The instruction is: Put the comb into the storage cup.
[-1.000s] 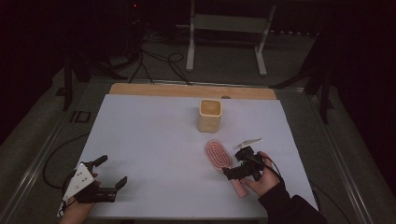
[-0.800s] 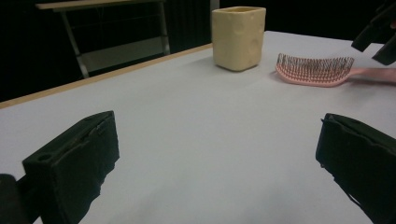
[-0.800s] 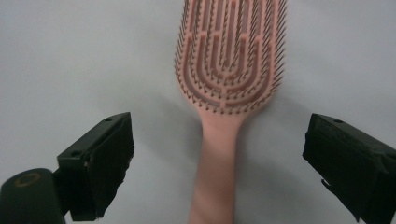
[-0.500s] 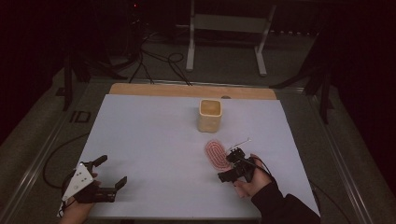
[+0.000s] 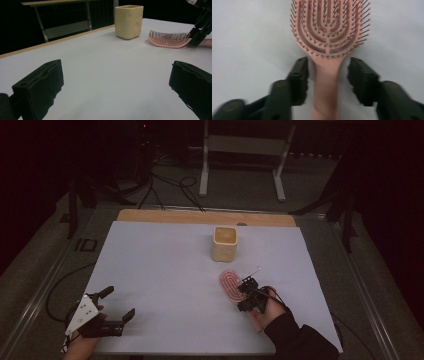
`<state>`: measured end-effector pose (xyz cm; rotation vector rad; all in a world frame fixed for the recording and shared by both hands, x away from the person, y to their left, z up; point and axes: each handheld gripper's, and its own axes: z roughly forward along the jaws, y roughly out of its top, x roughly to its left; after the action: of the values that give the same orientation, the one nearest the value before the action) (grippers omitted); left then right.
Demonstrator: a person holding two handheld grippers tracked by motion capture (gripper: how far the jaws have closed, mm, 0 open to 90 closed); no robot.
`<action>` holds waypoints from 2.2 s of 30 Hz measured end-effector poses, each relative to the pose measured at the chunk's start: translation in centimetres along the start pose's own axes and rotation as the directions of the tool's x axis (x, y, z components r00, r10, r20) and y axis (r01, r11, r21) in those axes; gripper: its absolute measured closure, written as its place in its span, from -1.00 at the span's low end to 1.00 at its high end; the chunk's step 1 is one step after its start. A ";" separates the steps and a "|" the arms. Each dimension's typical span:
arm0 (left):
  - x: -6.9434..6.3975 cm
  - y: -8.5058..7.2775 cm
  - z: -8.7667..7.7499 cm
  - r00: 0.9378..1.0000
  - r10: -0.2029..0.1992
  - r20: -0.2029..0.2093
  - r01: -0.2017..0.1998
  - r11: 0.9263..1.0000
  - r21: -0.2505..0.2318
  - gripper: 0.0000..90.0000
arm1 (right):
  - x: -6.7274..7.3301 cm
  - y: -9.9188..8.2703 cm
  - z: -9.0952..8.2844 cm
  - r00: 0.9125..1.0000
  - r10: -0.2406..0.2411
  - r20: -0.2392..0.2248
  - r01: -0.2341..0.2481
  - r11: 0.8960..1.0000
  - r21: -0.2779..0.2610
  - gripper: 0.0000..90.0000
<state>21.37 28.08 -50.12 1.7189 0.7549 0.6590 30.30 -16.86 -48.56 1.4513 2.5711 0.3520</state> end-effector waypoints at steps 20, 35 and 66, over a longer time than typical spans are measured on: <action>0.0 -0.1 0.0 1.000 -0.004 0.001 0.004 1.000 0.005 -1.00 | -0.4 0.4 0.7 0.999 0.027 -0.033 -0.024 0.997 0.076 0.54; 0.1 -0.1 0.1 1.000 -0.004 0.002 0.004 1.000 0.008 -1.00 | -0.7 0.0 0.3 0.999 0.015 -0.049 -0.014 1.000 0.019 0.55; 0.1 -0.2 0.1 1.000 -0.007 0.002 0.007 1.000 0.010 -1.00 | -0.8 1.1 -6.2 0.994 -0.053 -0.098 -0.002 0.868 -0.496 0.55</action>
<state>21.46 28.11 -50.29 1.7248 0.7637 0.6495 30.04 -17.78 -42.32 1.2277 2.3195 1.0282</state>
